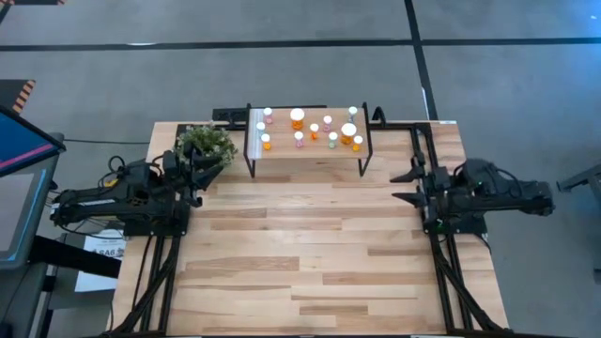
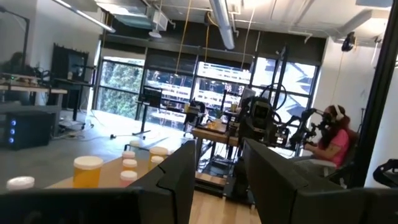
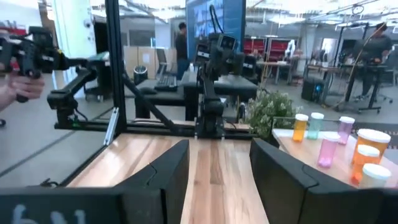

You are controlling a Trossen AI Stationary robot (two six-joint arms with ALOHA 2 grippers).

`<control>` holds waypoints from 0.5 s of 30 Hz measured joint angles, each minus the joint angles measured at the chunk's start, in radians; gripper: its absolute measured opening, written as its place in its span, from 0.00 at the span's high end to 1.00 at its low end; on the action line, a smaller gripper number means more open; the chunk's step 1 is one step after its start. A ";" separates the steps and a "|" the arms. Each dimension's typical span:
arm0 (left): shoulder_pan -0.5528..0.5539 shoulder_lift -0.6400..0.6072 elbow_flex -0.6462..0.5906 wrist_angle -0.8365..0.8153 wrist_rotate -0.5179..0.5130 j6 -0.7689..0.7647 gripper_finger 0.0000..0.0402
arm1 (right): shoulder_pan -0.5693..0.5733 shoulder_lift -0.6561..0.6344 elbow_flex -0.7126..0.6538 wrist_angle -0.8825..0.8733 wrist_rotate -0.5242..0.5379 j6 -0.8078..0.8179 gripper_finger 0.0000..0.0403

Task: Pick and place medicine bottles onto shelf by color
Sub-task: Return to Home Position

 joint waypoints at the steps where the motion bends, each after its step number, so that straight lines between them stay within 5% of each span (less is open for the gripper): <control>1: 0.000 0.000 0.000 -0.003 0.000 0.000 0.69 | 0.000 -0.025 -0.016 -0.003 0.000 0.002 0.53; 7: 0.000 0.000 0.000 -0.038 0.000 -0.011 0.69 | 0.000 -0.171 -0.094 -0.011 0.000 0.004 0.53; 15: -0.001 0.002 0.000 -0.066 0.006 -0.023 0.69 | -0.002 -0.170 -0.107 -0.078 0.001 0.020 0.53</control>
